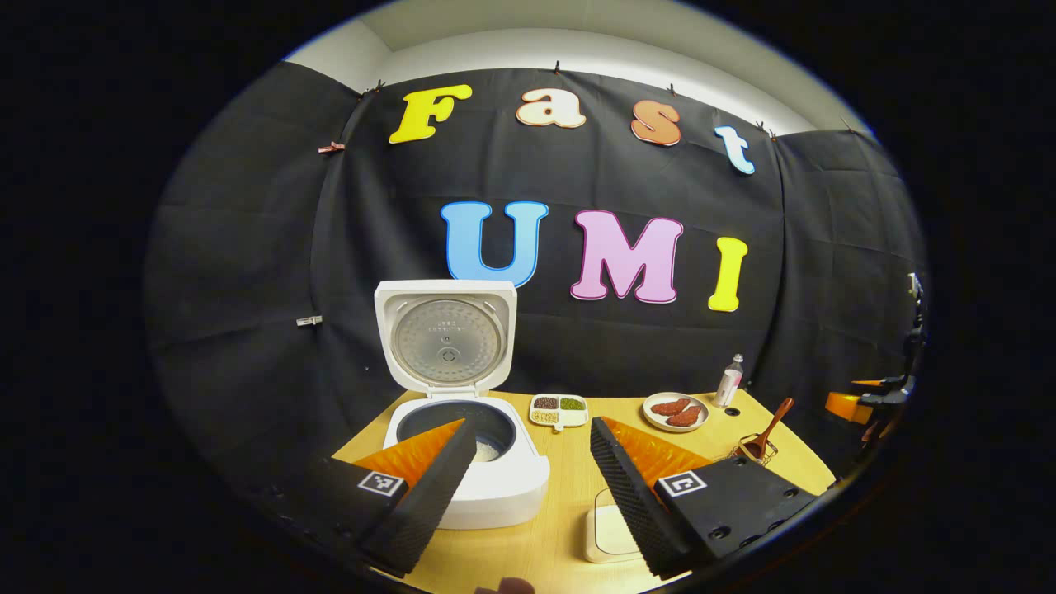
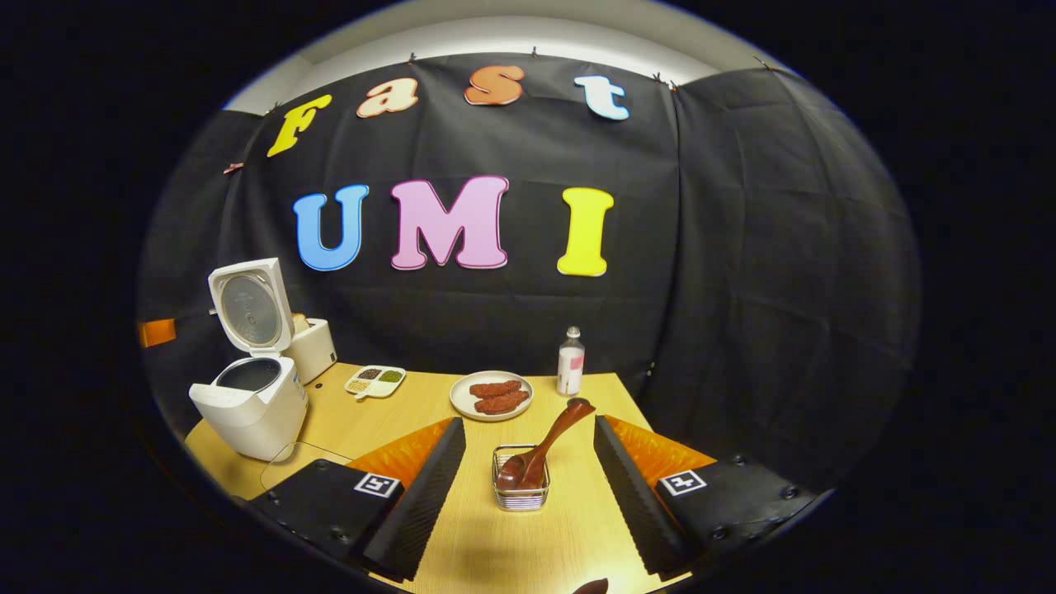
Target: Close the left gripper, press the button to open the rice cooker; take a wooden spoon from the chopstick holder with the right hand, scoop a spoonful of rice and pour it into the rice cooker, then put the wooden spoon back into the chopstick holder.
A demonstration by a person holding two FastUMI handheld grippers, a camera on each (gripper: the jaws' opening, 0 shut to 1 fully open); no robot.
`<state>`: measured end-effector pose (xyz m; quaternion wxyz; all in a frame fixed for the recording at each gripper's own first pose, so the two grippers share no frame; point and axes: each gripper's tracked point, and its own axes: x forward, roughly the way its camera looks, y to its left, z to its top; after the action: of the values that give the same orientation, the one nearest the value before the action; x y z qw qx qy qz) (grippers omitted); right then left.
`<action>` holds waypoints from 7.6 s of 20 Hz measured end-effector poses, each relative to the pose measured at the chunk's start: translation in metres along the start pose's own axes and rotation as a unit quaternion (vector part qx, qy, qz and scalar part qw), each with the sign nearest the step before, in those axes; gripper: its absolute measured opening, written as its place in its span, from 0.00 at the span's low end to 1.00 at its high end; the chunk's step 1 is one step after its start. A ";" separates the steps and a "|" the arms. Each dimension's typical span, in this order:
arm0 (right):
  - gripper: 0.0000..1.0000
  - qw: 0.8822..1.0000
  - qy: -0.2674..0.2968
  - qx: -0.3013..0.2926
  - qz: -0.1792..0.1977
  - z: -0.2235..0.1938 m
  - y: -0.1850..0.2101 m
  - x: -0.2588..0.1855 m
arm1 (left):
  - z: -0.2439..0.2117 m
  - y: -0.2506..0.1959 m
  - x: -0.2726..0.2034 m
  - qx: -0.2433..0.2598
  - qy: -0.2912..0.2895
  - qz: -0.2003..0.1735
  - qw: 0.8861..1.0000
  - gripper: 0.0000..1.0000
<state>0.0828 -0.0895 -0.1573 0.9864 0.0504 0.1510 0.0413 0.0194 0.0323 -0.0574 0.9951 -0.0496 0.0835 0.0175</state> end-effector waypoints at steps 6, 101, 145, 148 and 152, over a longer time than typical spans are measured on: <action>0.96 0.998 0.053 0.007 0.034 -0.057 -0.014 0.077 | -0.031 -0.024 -0.002 0.001 0.026 0.007 1.000 0.96; 0.12 0.817 0.100 0.556 0.114 -0.037 0.225 0.007 | -0.033 0.072 -0.025 -0.033 0.031 -0.015 0.999 0.96; 0.12 0.956 0.004 -0.064 0.285 0.031 0.607 0.134 | -0.080 0.147 -0.028 -0.088 0.061 0.033 0.994 0.96; 0.12 0.938 -0.025 -0.154 0.310 0.031 0.624 0.123 | -0.082 0.147 -0.026 -0.096 0.063 0.032 0.993 0.96; 0.12 0.902 -0.060 -0.254 0.345 0.023 0.643 0.105 | -0.081 0.147 -0.023 -0.089 0.057 0.029 0.994 0.95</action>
<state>0.1472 0.5560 -0.0940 0.8970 -0.1502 0.0486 0.4130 -0.0230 0.1696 -0.1474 0.9795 -0.1362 0.1394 0.0511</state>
